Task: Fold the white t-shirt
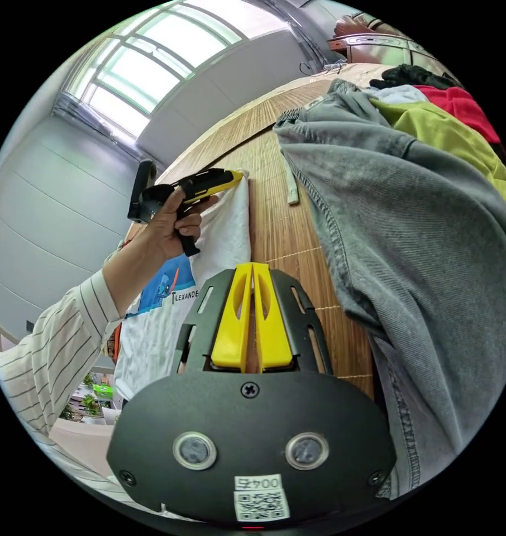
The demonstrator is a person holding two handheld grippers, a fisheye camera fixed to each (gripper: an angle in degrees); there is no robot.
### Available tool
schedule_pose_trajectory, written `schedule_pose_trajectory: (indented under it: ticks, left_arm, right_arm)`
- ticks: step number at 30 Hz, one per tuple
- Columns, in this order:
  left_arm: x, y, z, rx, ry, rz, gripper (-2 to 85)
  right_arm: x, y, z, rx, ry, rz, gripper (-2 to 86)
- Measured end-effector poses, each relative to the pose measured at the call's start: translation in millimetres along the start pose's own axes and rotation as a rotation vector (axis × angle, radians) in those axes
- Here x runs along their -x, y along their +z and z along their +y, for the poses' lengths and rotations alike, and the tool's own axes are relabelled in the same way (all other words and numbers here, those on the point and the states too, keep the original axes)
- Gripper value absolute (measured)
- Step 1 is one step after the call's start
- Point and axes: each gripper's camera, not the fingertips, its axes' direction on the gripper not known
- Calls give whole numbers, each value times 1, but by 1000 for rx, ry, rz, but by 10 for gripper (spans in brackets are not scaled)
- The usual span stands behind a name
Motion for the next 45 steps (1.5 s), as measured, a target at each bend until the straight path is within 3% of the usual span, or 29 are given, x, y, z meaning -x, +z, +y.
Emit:
schedule_pose_trajectory:
  ticks: [2,4,6,8,11,15,16,18,20,29,33,38,42,45]
  left_arm:
    - [9,-10,7,-37,-57,45,5]
    - [17,-17,15,-64,-121,85,4]
    - [18,-19,18,-50,-95,51,3]
    - [28,-15,17,-7,-152,41,2]
    - [55,-5,11,65,-275,230,2]
    - [57,-13,11,58,-240,339,3]
    - [57,-12,12,74,-235,338,3]
    - [59,10,14,330,-256,214,4]
    - [58,17,19,413,-267,172,6]
    - [39,-55,48,281,-215,193,9]
    - [20,-116,125,19,-152,288,6]
    - [-64,-136,296,-1,88,26,6]
    - [-106,-108,411,117,222,-60,6]
    - [-92,-99,449,158,196,-67,5]
  right_arm:
    - [4,-6,1,-26,-50,-53,-7]
    - [16,5,0,67,-137,-117,-7]
    - [16,24,1,177,-112,25,-7]
    - [11,21,2,151,-80,3,-7]
    - [-4,17,-1,163,-30,-63,-7]
    - [-23,14,-2,172,41,-145,-7]
    - [-25,13,-2,172,45,-148,-7]
    - [-26,12,-2,174,43,-147,-7]
    - [-28,10,-1,176,43,-150,-7]
    - [-38,1,0,180,35,-158,-7]
    - [-38,-5,2,172,1,-141,-7]
    - [-33,-23,7,99,-49,-89,-7]
    - [-29,-20,15,174,-94,-64,-7]
    - [-30,-22,22,186,-107,-53,-6]
